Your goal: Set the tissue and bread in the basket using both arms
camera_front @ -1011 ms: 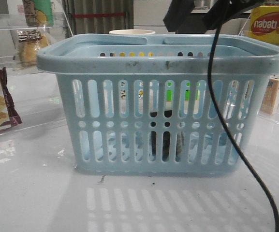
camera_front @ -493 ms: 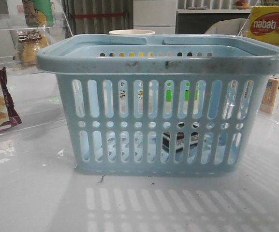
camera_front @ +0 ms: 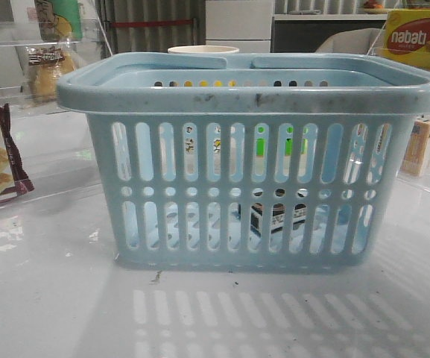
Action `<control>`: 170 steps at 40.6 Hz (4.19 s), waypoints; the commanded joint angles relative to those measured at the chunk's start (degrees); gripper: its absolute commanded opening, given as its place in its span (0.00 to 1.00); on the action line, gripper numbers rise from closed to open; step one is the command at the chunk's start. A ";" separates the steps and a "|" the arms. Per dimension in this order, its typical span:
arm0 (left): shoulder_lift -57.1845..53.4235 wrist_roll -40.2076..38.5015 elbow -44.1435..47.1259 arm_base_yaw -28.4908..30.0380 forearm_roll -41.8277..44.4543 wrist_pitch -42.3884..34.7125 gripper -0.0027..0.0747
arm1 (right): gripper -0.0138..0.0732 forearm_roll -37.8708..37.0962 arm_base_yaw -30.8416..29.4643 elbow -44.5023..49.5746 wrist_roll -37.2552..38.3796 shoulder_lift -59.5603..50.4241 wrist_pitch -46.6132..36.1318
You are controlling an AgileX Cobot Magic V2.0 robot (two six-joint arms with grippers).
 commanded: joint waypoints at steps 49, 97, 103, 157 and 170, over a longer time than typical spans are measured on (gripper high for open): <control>44.18 0.17 -41.11 -2.03 -2.19 -15.43 0.27 | 0.86 -0.61 -0.12 -1.45 -0.07 -0.32 -3.48; 28.99 13.21 -41.11 -33.51 -5.05 6.40 0.73 | 0.86 -0.61 -0.12 -1.45 -0.07 -0.32 -3.06; 23.68 13.21 -40.87 -33.39 -5.05 8.86 0.72 | 0.86 -0.61 -0.12 -1.45 -0.07 -0.32 -3.06; -31.01 -9.09 8.50 -33.39 10.61 13.05 0.20 | 0.38 -4.00 -0.12 -1.45 -0.13 0.12 0.52; -31.01 -9.09 8.50 -33.39 10.61 13.05 0.16 | 0.24 -4.00 -0.12 -1.45 -0.13 0.06 0.90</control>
